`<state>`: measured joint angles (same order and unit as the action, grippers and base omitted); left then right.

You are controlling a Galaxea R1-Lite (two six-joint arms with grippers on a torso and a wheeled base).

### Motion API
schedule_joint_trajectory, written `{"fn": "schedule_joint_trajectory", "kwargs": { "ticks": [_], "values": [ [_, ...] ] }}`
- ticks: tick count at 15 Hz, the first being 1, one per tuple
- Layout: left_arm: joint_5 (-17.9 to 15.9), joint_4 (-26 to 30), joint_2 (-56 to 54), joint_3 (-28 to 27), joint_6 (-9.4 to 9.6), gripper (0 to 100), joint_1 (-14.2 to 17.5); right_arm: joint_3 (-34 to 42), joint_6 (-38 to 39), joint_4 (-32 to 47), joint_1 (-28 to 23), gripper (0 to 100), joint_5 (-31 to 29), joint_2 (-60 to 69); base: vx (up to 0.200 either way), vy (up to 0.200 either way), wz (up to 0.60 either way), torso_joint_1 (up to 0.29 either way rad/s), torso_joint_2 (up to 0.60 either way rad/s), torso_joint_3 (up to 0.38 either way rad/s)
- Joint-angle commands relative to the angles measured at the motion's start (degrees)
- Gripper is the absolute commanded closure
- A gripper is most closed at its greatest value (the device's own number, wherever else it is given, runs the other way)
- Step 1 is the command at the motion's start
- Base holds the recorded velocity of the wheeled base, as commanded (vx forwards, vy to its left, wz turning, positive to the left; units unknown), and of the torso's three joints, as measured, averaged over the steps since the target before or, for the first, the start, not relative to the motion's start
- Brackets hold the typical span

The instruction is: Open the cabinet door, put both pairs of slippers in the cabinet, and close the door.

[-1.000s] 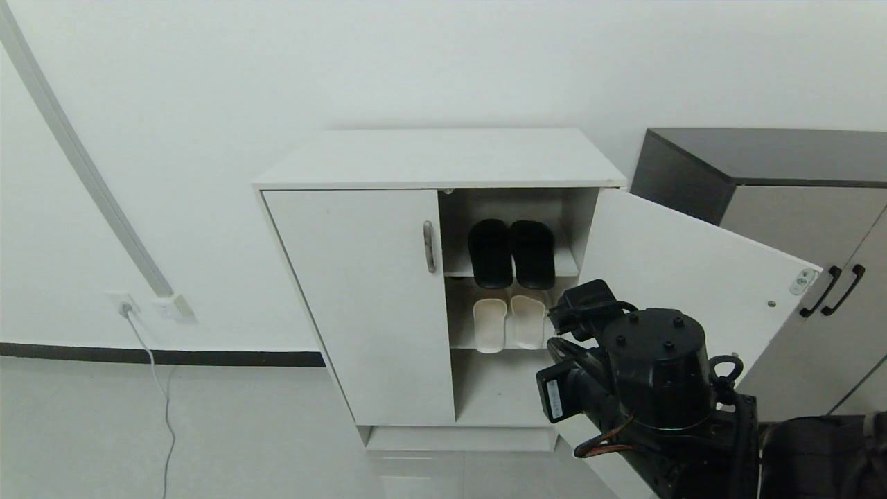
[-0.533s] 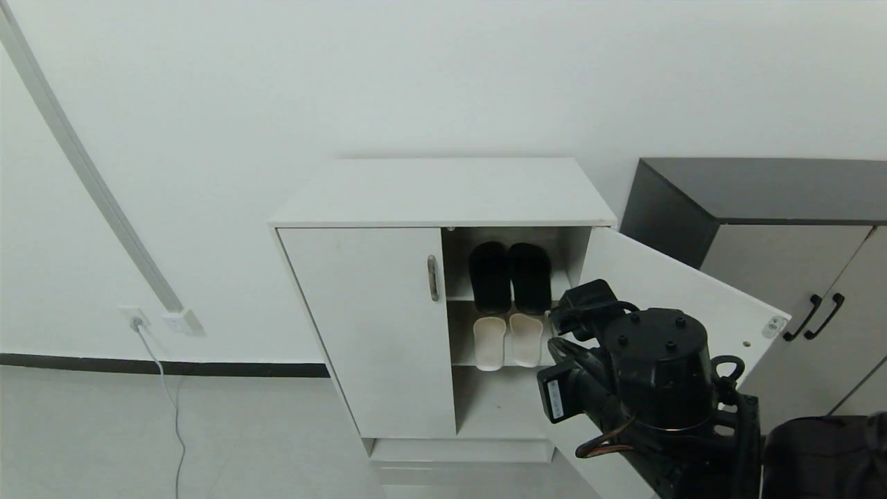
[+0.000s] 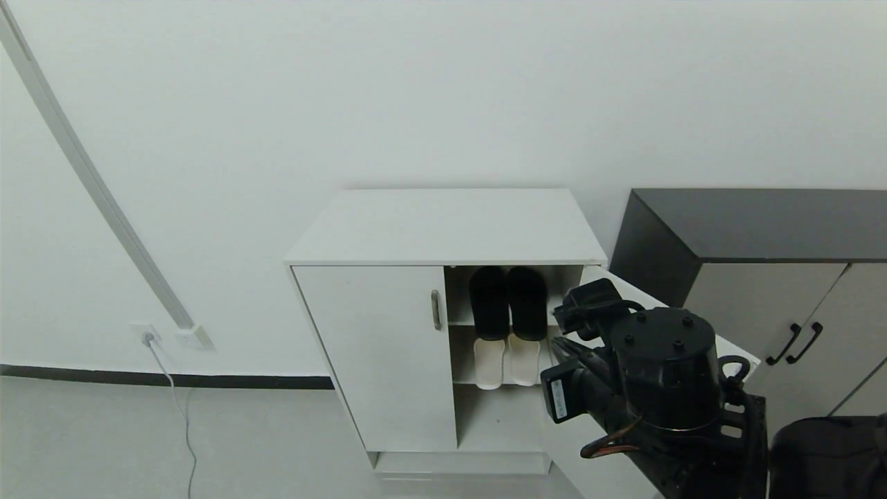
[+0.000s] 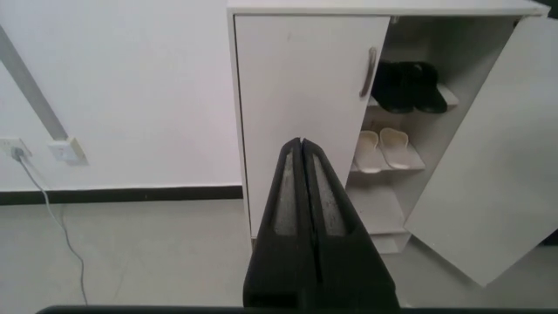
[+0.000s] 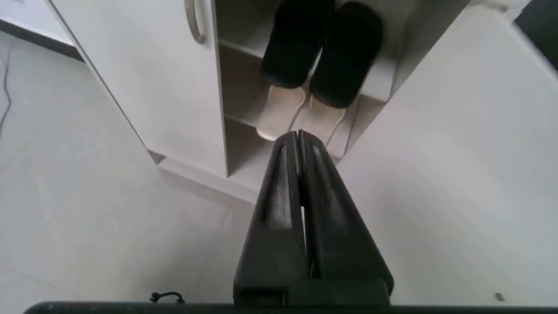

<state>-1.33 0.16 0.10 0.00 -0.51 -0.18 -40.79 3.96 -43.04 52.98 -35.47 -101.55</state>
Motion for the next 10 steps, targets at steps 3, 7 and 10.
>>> {"fn": "schedule_joint_trajectory", "kwargs": {
  "ticks": [3,7,10],
  "values": [
    [0.01,0.02,-0.01,0.00,-0.02,100,0.01,0.54,-0.71,-0.11,0.02,100,1.29,1.18,0.000,0.000,0.00,0.243,-0.55,-0.299],
    [0.01,0.02,-0.01,0.00,-0.02,100,0.01,0.80,-2.20,-0.02,-0.60,100,1.29,1.44,0.000,0.000,0.00,0.028,-0.07,-0.033],
    [0.01,0.02,-0.01,0.00,-0.02,100,0.01,0.71,-2.20,-0.02,-0.60,100,1.46,1.44,0.000,0.000,-0.20,0.004,0.00,0.001]
  ]
}}
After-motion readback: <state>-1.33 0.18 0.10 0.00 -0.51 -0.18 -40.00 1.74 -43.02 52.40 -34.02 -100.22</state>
